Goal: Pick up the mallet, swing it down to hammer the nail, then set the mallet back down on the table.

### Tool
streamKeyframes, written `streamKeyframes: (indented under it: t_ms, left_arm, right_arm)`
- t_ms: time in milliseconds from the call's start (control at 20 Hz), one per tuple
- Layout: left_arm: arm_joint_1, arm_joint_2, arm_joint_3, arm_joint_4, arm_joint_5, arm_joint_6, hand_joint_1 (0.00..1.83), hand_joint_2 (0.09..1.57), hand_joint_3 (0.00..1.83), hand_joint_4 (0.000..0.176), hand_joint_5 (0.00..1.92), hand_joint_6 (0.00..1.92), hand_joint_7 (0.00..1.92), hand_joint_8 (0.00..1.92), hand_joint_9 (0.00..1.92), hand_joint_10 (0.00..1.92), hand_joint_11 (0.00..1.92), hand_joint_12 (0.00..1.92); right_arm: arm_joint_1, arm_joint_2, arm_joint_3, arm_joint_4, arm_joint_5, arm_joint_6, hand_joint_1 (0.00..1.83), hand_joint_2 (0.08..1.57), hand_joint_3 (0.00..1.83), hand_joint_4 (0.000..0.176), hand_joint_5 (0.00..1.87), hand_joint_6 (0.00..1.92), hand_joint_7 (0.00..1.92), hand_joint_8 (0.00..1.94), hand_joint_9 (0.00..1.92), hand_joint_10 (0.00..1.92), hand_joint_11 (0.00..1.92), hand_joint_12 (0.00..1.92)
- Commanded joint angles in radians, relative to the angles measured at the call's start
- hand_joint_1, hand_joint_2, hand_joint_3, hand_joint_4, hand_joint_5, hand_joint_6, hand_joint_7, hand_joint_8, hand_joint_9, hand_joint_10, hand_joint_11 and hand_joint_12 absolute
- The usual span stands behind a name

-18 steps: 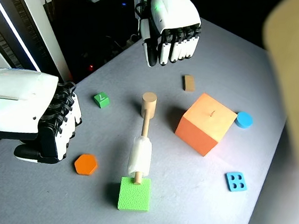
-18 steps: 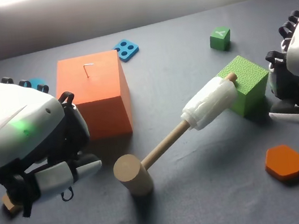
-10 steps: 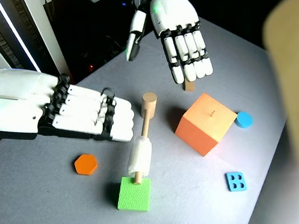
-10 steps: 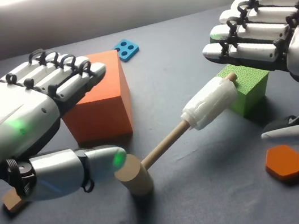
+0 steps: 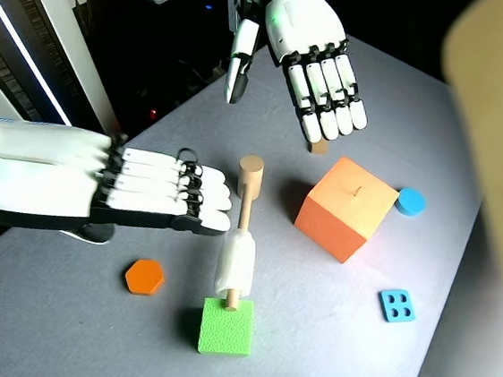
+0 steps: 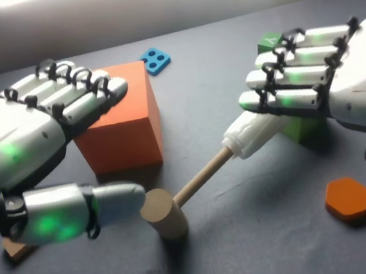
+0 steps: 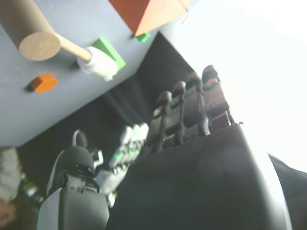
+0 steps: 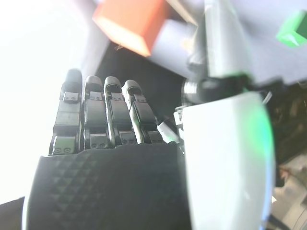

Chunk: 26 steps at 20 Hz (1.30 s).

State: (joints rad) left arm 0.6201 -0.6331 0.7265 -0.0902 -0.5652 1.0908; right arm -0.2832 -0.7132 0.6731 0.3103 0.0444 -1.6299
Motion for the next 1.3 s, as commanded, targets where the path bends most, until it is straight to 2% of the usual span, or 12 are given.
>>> streamKeyframes:
  t_ms: [0, 50, 200, 250, 300, 400, 450, 550, 900, 950, 1000, 1250]
  left_arm:
    - [-0.003, 0.0, 0.008, 0.037, -0.099, -0.034, 0.0, 1.14, 0.03, 0.0, 0.0, 0.0, 0.0, 0.0, 0.0, 0.0, 0.0, 0.0]
    - [0.015, -0.002, 0.027, 0.104, -0.099, -0.105, 0.0, 1.14, 0.03, 0.0, 0.0, 0.0, 0.0, 0.0, 0.0, 0.0, 0.0, 0.0]
    - [0.04, -0.021, 0.073, 0.2, -0.11, -0.205, 0.0, 1.13, 0.02, 0.0, 0.0, 0.0, 0.0, 0.0, 0.0, 0.0, 0.0, 0.0]
    - [0.063, -0.043, 0.1, 0.21, -0.135, -0.225, 0.0, 1.13, 0.02, 0.0, 0.0, 0.0, 0.0, 0.0, 0.0, 0.0, 0.0, 0.0]
    - [0.066, -0.047, 0.104, 0.21, -0.139, -0.227, 0.0, 1.13, 0.02, 0.0, 0.0, 0.0, 0.0, 0.0, 0.0, 0.0, 0.0, 0.0]
    - [0.083, -0.067, 0.12, 0.21, -0.158, -0.239, 0.0, 1.13, 0.02, 0.0, 0.0, 0.0, 0.0, 0.0, 0.0, 0.0, 0.0, 0.0]
    - [0.089, -0.08, 0.128, 0.21, -0.166, -0.243, 0.0, 1.14, 0.02, 0.0, 0.0, 0.0, 0.0, 0.0, 0.0, 0.0, 0.0, 0.0]
    - [0.096, -0.109, 0.146, 0.207, -0.175, -0.248, 0.0, 1.13, 0.01, 0.0, 0.0, 0.0, 0.0, 0.0, 0.0, 0.0, 0.0, 0.0]
    - [0.11, -0.156, 0.188, 0.172, -0.202, -0.247, 0.0, 1.13, 0.01, 0.0, 0.0, 0.0, 0.0, 0.0, 0.0, 0.0, 0.0, 0.0]
    - [0.113, -0.156, 0.192, 0.163, -0.202, -0.241, 0.0, 1.13, 0.01, 0.0, 0.0, 0.0, 0.0, 0.0, 0.0, 0.0, 0.0, 0.0]
    - [0.116, -0.155, 0.194, 0.149, -0.202, -0.229, 0.0, 1.14, 0.01, 0.0, 0.0, 0.0, 0.0, 0.0, 0.0, 0.0, 0.0, 0.0]
    - [0.122, -0.155, 0.209, 0.091, -0.196, -0.168, 0.0, 1.13, 0.01, 0.0, 0.0, 0.0, 0.0, 0.0, 0.0, 0.0, 0.0, 0.0]
  right_arm:
    - [0.019, -0.002, 0.01, 0.008, 0.088, -0.011, 1.36, 0.98, 0.02, 0.0, 0.0, 0.0, 0.0, 0.0, 0.0, 0.0, 0.0, 0.17]
    - [0.031, -0.024, 0.03, 0.012, 0.062, -0.013, 1.35, 0.99, 0.02, 0.0, 0.0, 0.0, 0.0, 0.0, 0.0, 0.0, 0.0, 0.16]
    - [0.043, -0.061, 0.076, 0.012, 0.086, -0.042, 1.45, 0.96, 0.0, 0.0, 0.0, 0.0, 0.0, 0.0, 0.0, 0.0, 0.0, 0.29]
    - [0.035, -0.094, 0.144, -0.21, 0.14, 0.156, 1.46, 0.96, 0.0, 0.0, 0.0, 0.0, 0.0, 0.0, 0.0, 0.0, 0.0, 0.3]
    - [0.034, -0.097, 0.155, -0.281, 0.143, 0.234, 1.46, 0.96, 0.0, 0.0, 0.0, 0.0, 0.0, 0.0, 0.0, 0.0, 0.0, 0.3]
    - [0.028, -0.104, 0.195, -0.603, 0.17, 0.637, 1.44, 0.96, 0.0, 0.0, 0.0, 0.0, 0.0, 0.0, 0.0, 0.0, 0.0, 0.3]
    - [0.037, -0.104, 0.201, -0.65, 0.142, 0.722, 1.44, 0.98, 0.01, 0.0, 0.0, 0.0, 0.0, 0.0, 0.0, 0.0, 0.0, 0.2]
    - [0.085, -0.12, 0.203, -0.649, -0.009, 0.762, 1.4, 0.98, 0.0, 0.0, 0.02, 0.0, 0.0, 0.0, 0.0, 0.0, 0.0, 0.24]
    - [0.216, -0.197, 0.221, -0.649, -0.302, 1.002, 1.37, 0.99, 0.0, 0.0, 0.03, 0.0, 0.0, 0.0, 0.0, 0.0, 0.0, 0.32]
    - [0.222, -0.219, 0.235, -0.649, -0.331, 1.028, 1.37, 0.99, 0.0, 0.0, 0.03, 0.0, 0.0, 0.0, 0.0, 0.0, 0.0, 0.32]
    - [0.225, -0.245, 0.254, -0.649, -0.35, 1.046, 1.36, 1.01, 0.01, 0.0, 0.01, 0.0, 0.0, 0.0, 0.0, 0.0, 0.0, 0.18]
    - [0.221, -0.34, 0.327, -0.65, -0.339, 1.065, 1.36, 1.0, 0.0, 0.0, 0.06, 0.01, 0.0, 0.0, 0.0, 0.0, 0.0, 0.27]
